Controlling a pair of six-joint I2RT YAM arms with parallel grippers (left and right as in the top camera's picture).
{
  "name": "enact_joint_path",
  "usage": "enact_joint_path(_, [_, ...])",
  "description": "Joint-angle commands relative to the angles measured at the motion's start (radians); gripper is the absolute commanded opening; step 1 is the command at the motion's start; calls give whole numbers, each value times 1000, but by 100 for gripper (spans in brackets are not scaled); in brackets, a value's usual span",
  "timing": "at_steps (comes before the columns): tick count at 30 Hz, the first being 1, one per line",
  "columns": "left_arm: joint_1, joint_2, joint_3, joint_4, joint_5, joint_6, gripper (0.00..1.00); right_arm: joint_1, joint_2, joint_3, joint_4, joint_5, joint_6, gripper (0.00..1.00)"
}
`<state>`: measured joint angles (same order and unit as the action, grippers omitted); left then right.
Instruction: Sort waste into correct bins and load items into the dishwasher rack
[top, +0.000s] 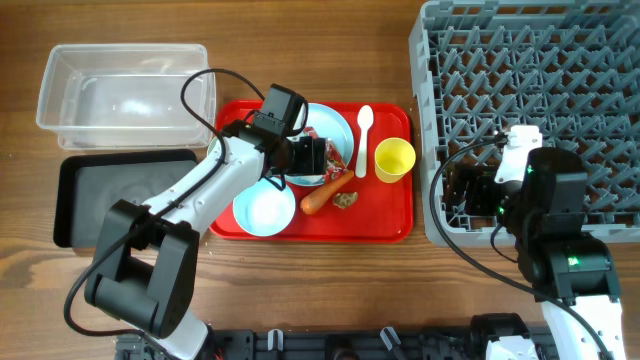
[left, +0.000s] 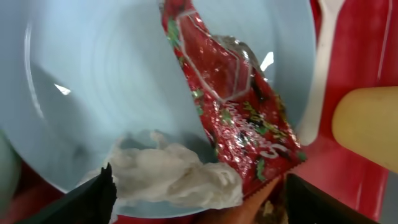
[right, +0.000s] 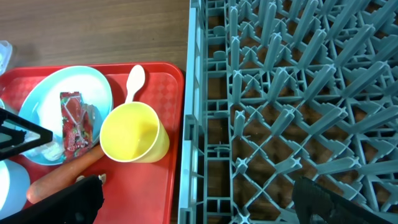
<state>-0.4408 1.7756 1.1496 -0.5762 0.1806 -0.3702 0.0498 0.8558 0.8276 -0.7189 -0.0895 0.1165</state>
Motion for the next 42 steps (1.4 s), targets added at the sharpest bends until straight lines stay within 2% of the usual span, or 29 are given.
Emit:
enact_joint_path(1, [-4, 15, 13, -4, -97, -5, 85, 2, 16, 27, -1, -8, 16, 100])
enact_joint_path(5, [-3, 42, 13, -3, -97, -5, 85, 2, 18, 27, -1, -8, 16, 100])
enact_joint_path(8, [-5, 54, 13, -3, -96, -5, 81, 2, 18, 27, -1, -8, 16, 100])
enact_joint_path(10, [-6, 54, 14, 2, -96, -5, 74, 2, 18, 27, -1, -8, 16, 100])
enact_joint_path(11, [-6, 54, 14, 2, -96, -5, 69, 2, 18, 27, -1, -8, 16, 100])
enact_joint_path(15, [-6, 54, 14, 1, -96, -5, 35, 2, 18, 27, -1, -8, 16, 100])
enact_joint_path(18, [-6, 54, 14, 1, -96, -5, 19, 2, 18, 27, -1, -8, 16, 100])
enact_joint_path(20, [-6, 54, 14, 2, -96, -5, 5, 2, 18, 27, -1, -8, 16, 100])
enact_joint_path(30, [15, -40, 46, 2, -123, 0, 4, 2, 18, 27, -1, -8, 16, 100])
enact_joint_path(37, [127, -263, 69, 32, -341, -1, 4, 2, 18, 27, 0, -7, 15, 100])
enact_joint_path(42, [263, -314, 69, 122, -426, -1, 4, 2, 18, 27, -1, -8, 15, 100])
